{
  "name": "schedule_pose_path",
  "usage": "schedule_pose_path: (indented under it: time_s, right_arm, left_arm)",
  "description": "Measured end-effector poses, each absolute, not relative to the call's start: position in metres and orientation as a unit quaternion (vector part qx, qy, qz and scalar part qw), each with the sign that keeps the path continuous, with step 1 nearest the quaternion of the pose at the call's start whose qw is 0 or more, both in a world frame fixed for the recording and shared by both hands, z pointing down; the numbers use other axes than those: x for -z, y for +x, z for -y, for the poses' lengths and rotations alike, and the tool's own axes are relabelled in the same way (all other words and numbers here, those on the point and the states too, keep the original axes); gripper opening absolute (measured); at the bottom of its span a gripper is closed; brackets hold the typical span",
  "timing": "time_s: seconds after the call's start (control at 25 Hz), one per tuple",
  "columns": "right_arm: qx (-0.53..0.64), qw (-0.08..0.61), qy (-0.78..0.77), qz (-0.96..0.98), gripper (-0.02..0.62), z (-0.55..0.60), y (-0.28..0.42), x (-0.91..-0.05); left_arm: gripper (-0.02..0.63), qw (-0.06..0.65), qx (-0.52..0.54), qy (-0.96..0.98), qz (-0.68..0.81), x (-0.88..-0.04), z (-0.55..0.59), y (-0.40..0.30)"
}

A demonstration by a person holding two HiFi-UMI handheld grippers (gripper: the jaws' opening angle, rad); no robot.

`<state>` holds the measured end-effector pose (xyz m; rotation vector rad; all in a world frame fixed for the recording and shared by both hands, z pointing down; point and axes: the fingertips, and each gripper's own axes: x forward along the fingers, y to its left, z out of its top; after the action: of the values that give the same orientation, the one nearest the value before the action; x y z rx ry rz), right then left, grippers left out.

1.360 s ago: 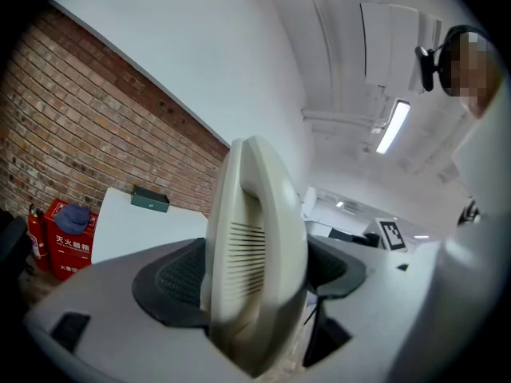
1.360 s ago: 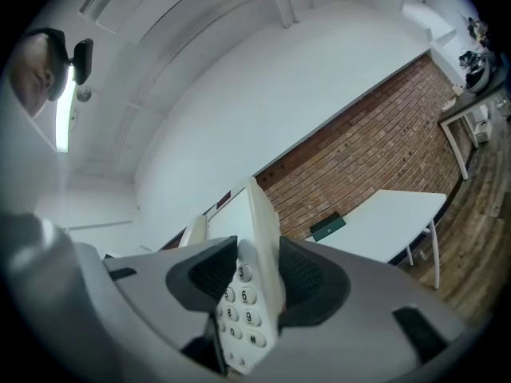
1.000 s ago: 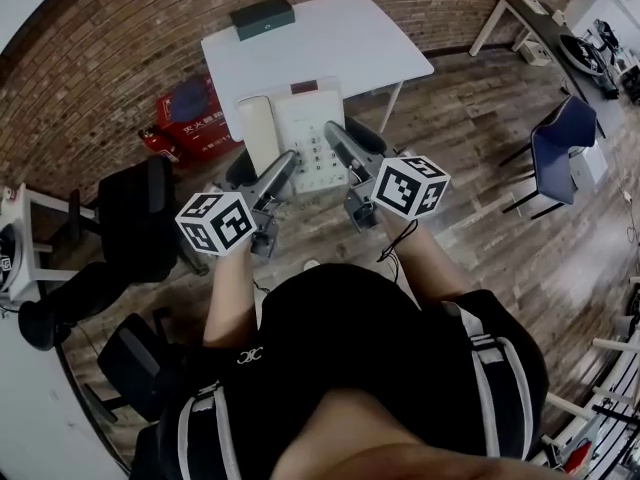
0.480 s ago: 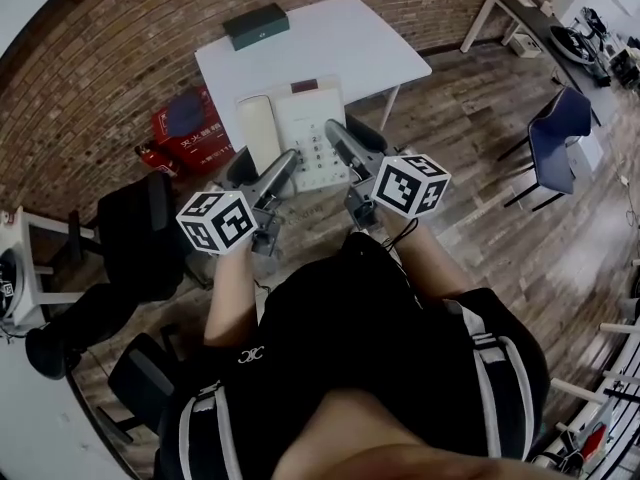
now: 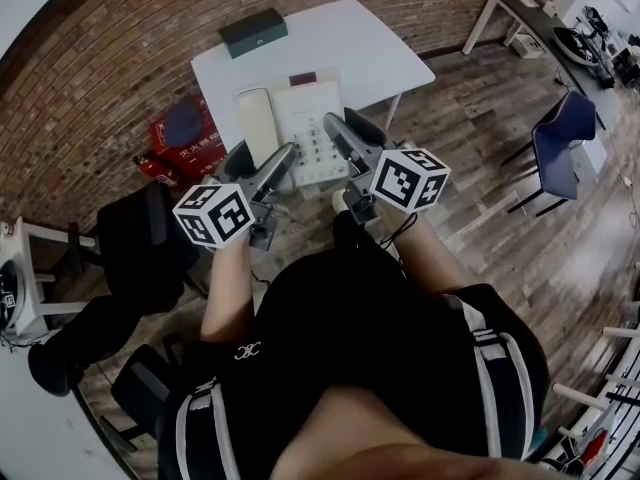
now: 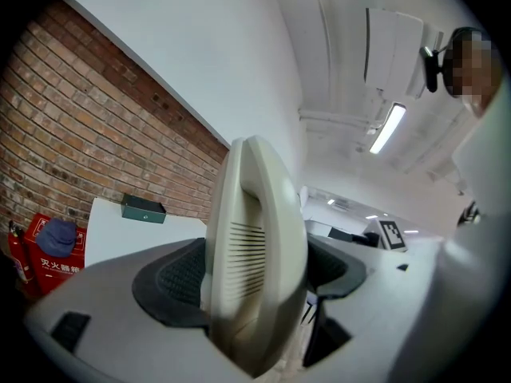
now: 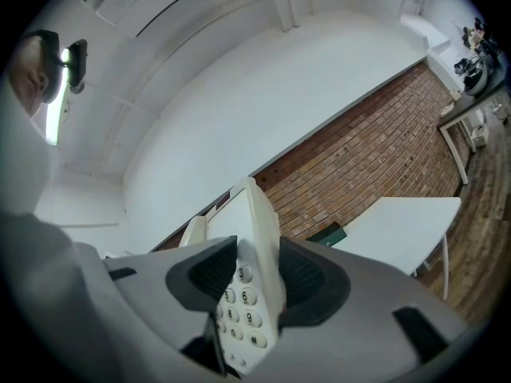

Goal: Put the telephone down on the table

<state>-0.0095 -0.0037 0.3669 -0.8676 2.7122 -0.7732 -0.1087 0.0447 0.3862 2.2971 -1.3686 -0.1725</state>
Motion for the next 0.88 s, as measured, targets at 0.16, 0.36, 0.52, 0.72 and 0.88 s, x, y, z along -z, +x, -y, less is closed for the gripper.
schedule_pose_path:
  time_s: [0.16,0.36,0.52,0.72,0.88]
  right_arm:
    - [0.267,0.093,-0.288,-0.915,0.152,0.037,-0.02,-0.373]
    - [0.277,0.088,-0.283,-0.914,0.151,0.081,-0.034,-0.385]
    - [0.285,0.081,-0.276,-0.915,0.152,0.122,-0.046,-0.393]
    - [0.298,0.065,-0.261,-0.916,0.151,0.178,-0.064,-0.396]
    - [0.31,0.05,-0.247,-0.917,0.15,0.225,-0.075,-0.398]
  left_arm:
    - [0.373,0.233,0.061,0.83,0.502,-0.392,-0.013,-0.119]
    - [0.373,0.242,0.056,0.825,0.508,-0.403,0.03,-0.132]
    - [0.373,0.25,0.054,0.818,0.515,-0.411,0.068,-0.143]
    - [0.373,0.265,0.055,0.805,0.527,-0.414,0.12,-0.158]
    - [0.373,0.28,0.056,0.792,0.54,-0.415,0.164,-0.167]
